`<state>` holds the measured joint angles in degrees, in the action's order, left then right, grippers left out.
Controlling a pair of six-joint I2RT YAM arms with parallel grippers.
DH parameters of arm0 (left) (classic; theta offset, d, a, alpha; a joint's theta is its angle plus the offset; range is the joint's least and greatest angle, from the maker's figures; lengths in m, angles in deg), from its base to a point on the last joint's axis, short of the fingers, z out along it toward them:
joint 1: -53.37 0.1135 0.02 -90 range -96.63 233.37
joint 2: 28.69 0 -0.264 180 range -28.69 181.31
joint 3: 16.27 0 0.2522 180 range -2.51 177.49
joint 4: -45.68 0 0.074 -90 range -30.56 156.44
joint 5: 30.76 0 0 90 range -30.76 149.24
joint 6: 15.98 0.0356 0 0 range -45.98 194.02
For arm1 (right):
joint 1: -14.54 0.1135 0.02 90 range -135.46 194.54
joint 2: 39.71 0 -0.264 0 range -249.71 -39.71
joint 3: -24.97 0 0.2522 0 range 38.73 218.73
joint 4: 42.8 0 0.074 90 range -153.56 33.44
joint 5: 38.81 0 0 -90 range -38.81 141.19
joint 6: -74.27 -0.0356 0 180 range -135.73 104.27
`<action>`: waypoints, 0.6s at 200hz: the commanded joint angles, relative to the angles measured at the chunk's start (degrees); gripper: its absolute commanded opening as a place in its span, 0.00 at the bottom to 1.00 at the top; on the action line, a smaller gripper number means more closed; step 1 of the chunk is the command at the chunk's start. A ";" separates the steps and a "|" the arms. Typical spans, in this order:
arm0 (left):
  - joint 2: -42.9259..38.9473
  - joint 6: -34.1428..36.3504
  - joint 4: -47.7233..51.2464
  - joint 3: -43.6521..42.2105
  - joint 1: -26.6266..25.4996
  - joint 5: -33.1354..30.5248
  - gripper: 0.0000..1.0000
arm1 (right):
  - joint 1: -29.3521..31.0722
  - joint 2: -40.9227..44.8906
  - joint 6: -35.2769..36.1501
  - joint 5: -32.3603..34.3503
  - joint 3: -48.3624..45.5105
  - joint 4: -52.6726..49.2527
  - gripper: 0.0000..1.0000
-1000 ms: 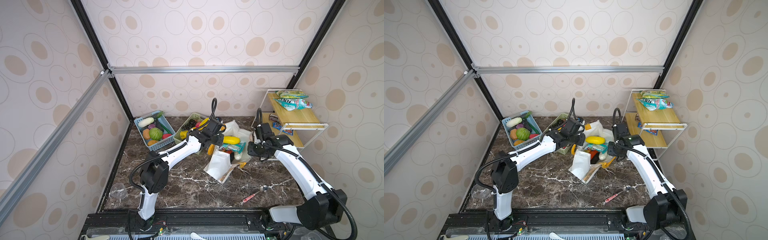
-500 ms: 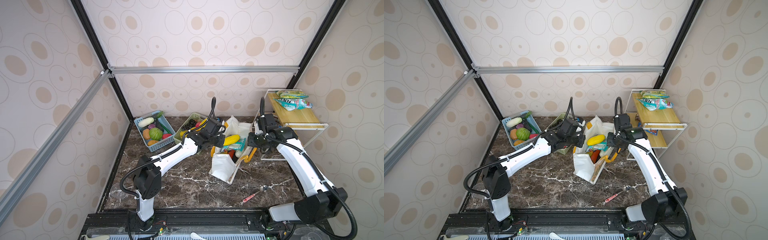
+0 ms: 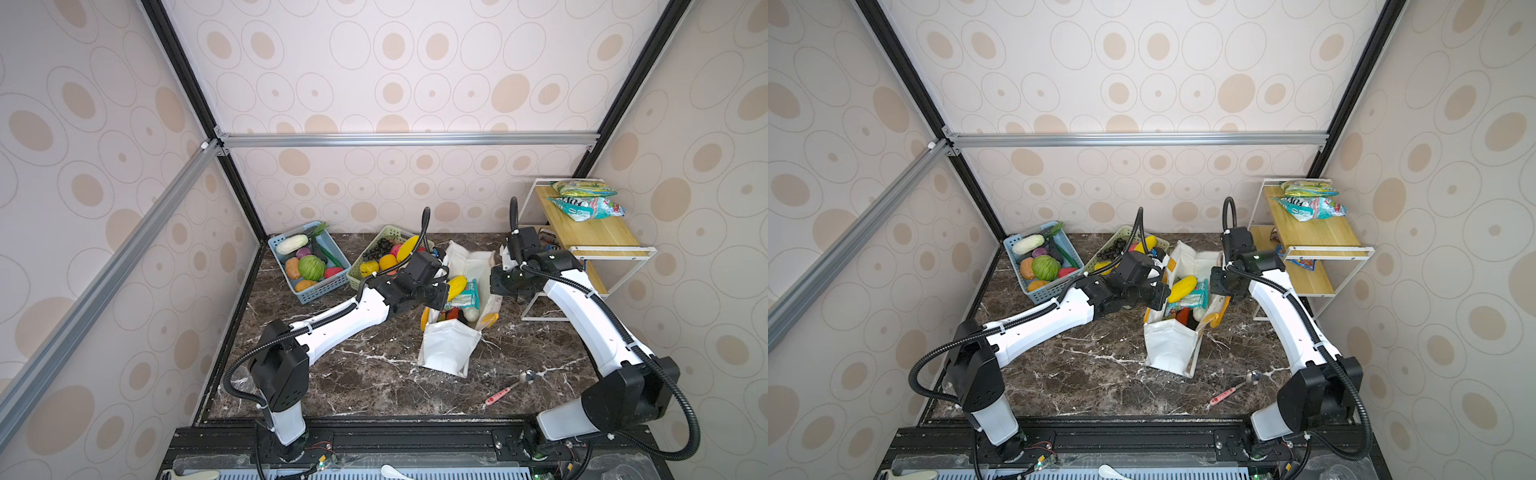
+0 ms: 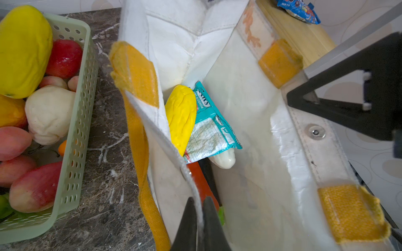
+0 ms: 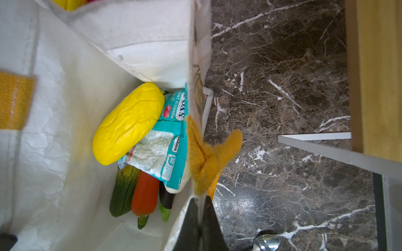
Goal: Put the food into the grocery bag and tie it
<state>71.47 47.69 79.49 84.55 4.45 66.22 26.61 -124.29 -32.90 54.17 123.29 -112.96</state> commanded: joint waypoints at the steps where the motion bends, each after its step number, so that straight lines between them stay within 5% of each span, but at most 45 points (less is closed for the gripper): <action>1: -1.48 0.40 0.08 2.81 -0.19 -2.96 0.11 | -0.39 0.01 0.67 0.47 0.51 0.81 0.16; 55: -2.07 1.94 2.34 7.28 1.35 -4.79 0.50 | -0.39 1.61 1.63 1.93 4.04 -1.86 0.44; 120: -3.57 4.31 3.61 10.25 10.35 -8.01 0.58 | -0.13 1.96 2.38 2.18 11.12 -3.76 0.56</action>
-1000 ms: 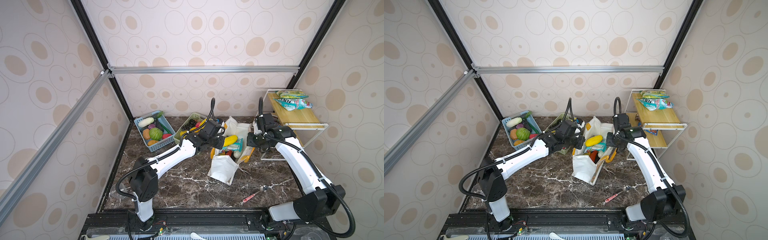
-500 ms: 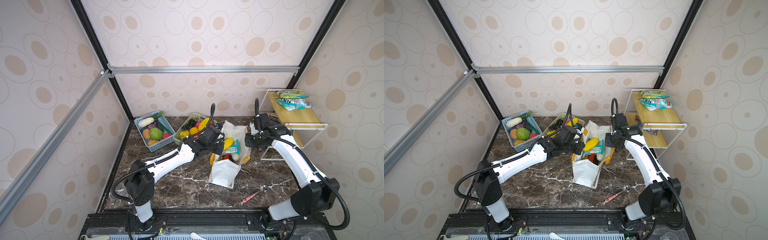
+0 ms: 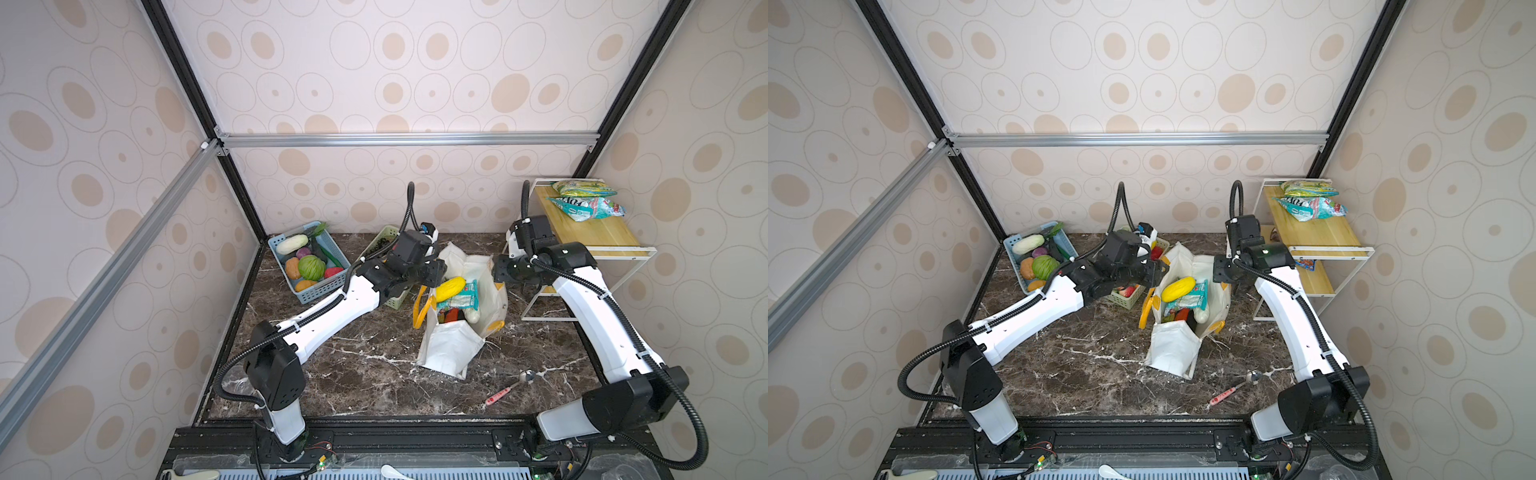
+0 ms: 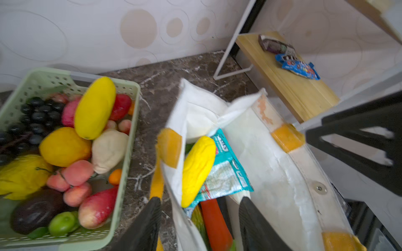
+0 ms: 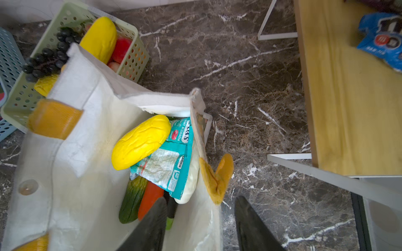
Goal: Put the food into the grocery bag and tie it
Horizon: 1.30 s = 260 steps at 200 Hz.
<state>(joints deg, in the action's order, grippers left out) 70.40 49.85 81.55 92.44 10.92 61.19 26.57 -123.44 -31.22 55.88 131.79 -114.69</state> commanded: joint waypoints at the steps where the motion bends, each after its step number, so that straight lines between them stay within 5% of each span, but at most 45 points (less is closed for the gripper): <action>1: -2.45 2.21 1.55 2.35 4.01 -3.13 0.58 | -0.08 1.06 0.71 0.49 2.73 -2.01 0.56; 74: 5.42 2.86 1.31 0.84 12.42 -7.20 0.59 | 2.70 -2.48 1.31 -0.74 10.15 -3.20 0.59; 260: 25.23 -7.77 -4.89 3.30 13.41 -10.13 0.61 | 5.74 -4.92 1.01 -1.19 11.14 -2.87 0.60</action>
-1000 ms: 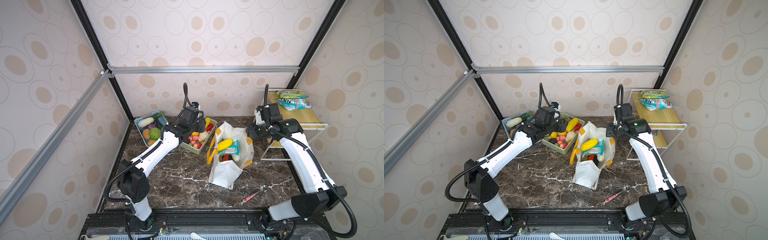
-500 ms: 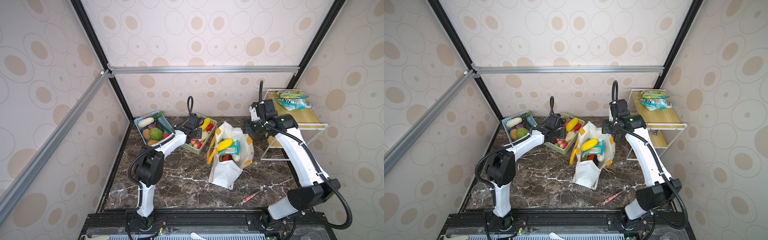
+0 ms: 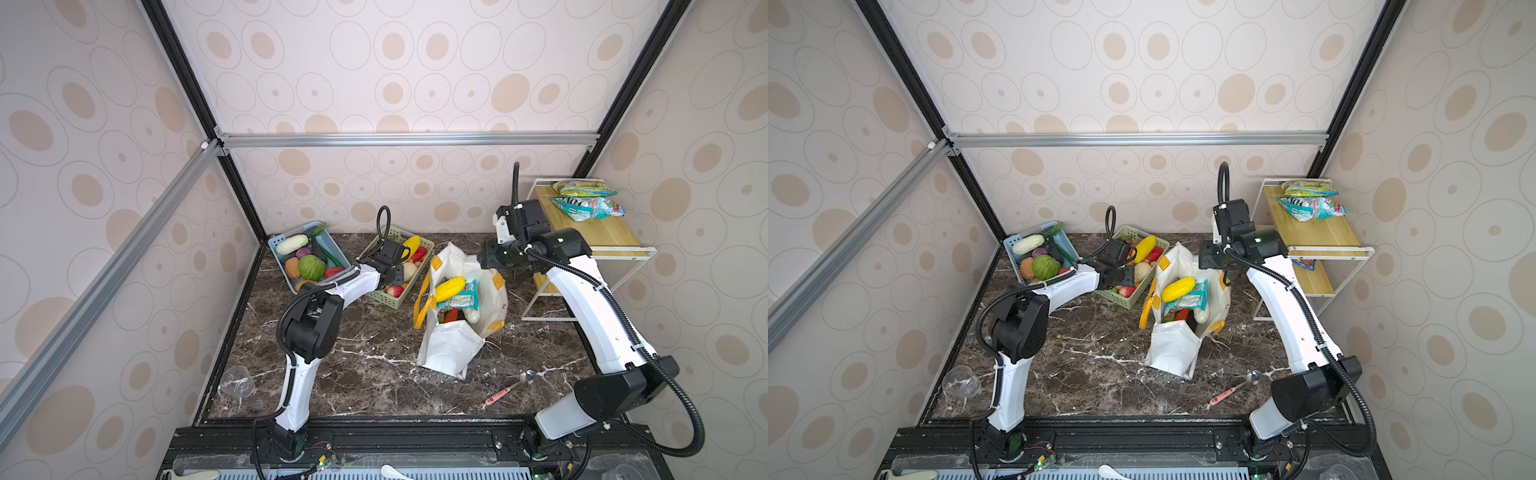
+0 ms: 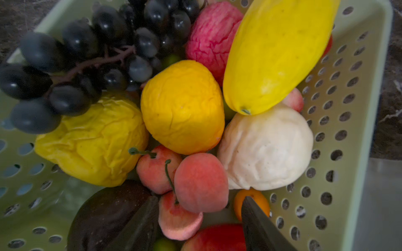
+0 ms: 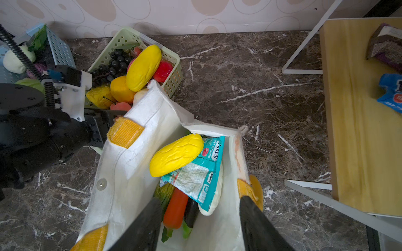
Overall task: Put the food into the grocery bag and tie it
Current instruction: 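Lower the left gripper toward the fruit in the green basket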
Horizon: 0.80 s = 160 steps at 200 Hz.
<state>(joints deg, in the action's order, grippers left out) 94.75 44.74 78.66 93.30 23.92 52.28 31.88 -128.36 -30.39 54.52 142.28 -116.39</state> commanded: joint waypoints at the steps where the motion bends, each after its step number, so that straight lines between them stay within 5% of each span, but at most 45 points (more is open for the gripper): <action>1: 0.95 -2.69 -2.05 2.45 0.43 -1.25 0.61 | 0.47 0.02 0.17 0.13 0.62 -1.16 0.60; 114: 2.94 -5.62 -5.52 2.30 0.71 -2.60 0.47 | 1.29 1.22 -0.52 0.40 -1.18 -0.81 0.60; 160: 4.72 -5.35 -4.10 4.19 0.71 -3.13 0.50 | 1.39 2.96 -0.59 1.04 -2.93 -0.11 0.60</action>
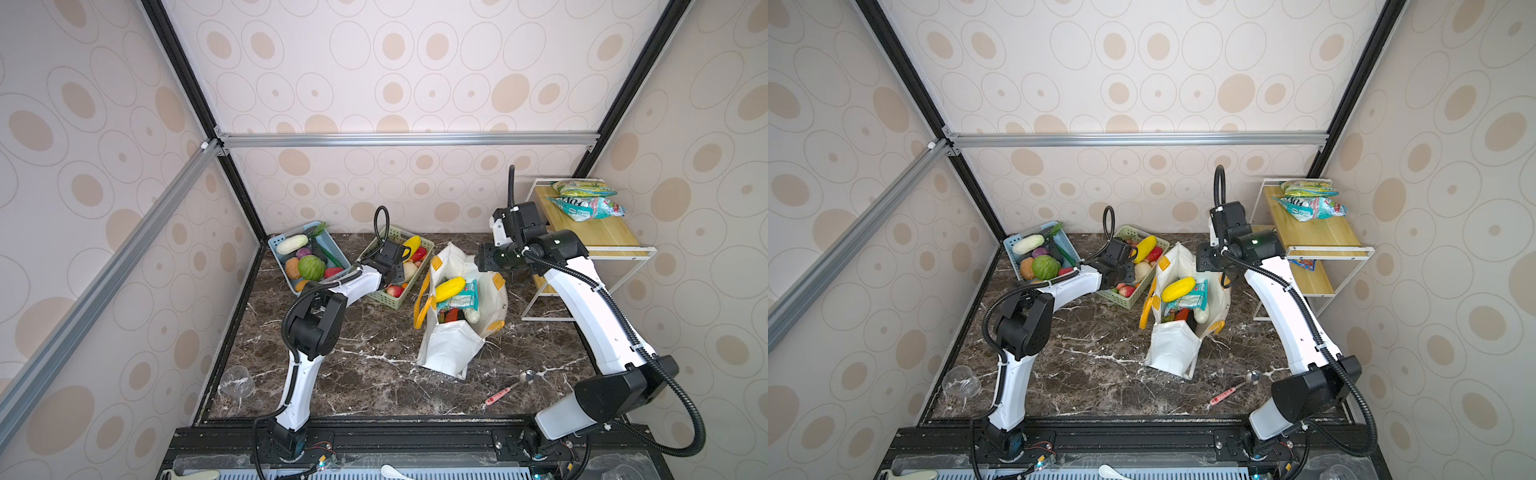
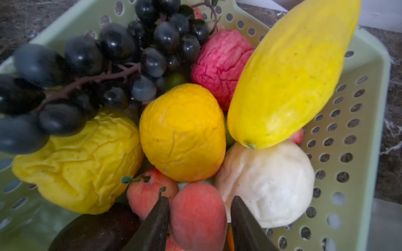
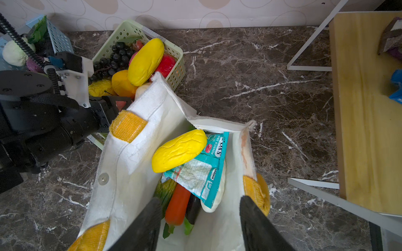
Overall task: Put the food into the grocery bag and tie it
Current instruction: 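Lower the left gripper toward the fruit in the green basket, then grasp the red peach with the left gripper and lift it toward the tote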
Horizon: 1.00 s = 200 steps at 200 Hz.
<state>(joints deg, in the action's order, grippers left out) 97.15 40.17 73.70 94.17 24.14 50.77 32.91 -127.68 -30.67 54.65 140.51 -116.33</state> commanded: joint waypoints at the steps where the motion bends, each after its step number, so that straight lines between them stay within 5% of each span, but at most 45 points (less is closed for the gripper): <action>1: 2.35 -0.78 0.94 3.37 0.49 -1.63 0.50 | 0.35 2.32 -0.29 0.92 -1.15 -0.17 0.60; 29: 3.53 -0.96 1.91 4.57 0.49 -2.17 0.51 | 0.39 2.87 -0.43 0.84 -1.60 -0.20 0.61; 88: 0.03 -1.05 0.19 1.04 0.49 -2.88 0.36 | 0.35 2.63 -0.80 -0.32 -2.13 0.37 0.60; 200: -14.21 -0.74 -5.54 -8.33 0.49 2.35 0.37 | 0.38 2.68 -1.06 0.21 -3.68 1.65 0.61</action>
<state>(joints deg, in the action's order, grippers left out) 87.56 39.73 71.43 87.92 24.25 51.10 32.91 -125.99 -31.28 54.39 137.93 -115.00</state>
